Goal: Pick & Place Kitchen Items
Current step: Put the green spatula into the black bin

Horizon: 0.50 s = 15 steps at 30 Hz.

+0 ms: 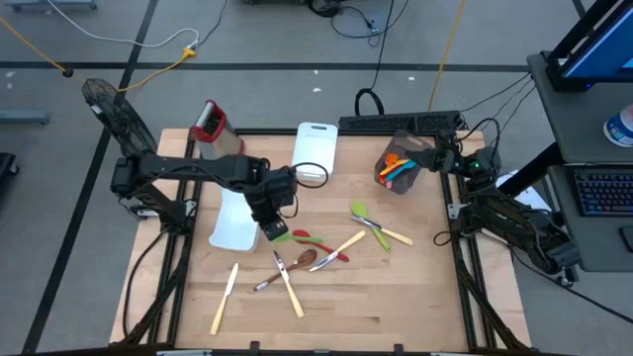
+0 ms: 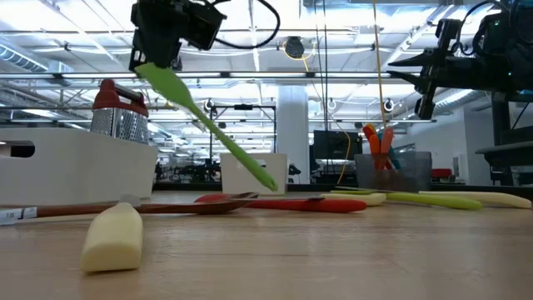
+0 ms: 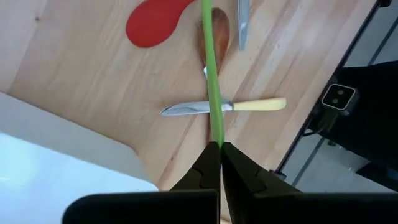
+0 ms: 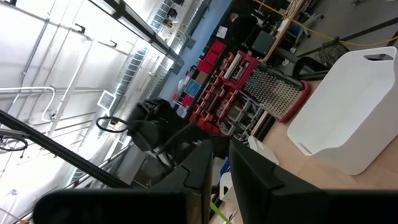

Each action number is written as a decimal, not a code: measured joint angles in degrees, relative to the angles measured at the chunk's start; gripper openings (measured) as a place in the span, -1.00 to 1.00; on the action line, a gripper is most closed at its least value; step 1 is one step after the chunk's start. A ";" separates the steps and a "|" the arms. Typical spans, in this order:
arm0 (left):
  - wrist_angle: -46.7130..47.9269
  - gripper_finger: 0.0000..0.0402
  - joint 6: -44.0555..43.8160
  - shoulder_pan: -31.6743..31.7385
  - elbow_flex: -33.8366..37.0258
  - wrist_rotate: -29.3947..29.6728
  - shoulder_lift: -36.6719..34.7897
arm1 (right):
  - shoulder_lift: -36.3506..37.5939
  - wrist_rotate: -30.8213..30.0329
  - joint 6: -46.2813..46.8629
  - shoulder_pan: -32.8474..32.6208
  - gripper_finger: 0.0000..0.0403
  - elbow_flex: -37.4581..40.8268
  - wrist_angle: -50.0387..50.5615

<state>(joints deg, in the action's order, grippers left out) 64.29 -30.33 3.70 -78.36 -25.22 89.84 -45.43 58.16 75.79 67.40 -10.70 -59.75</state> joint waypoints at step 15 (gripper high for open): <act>-2.72 -1.00 -1.72 0.02 -12.69 6.65 0.00 | -0.02 -1.92 -8.65 -12.77 -0.73 -0.02 -4.54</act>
<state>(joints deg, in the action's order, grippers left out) 61.57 -32.05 3.73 -91.05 -18.57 89.84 -45.45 56.23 67.14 54.63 -10.72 -64.28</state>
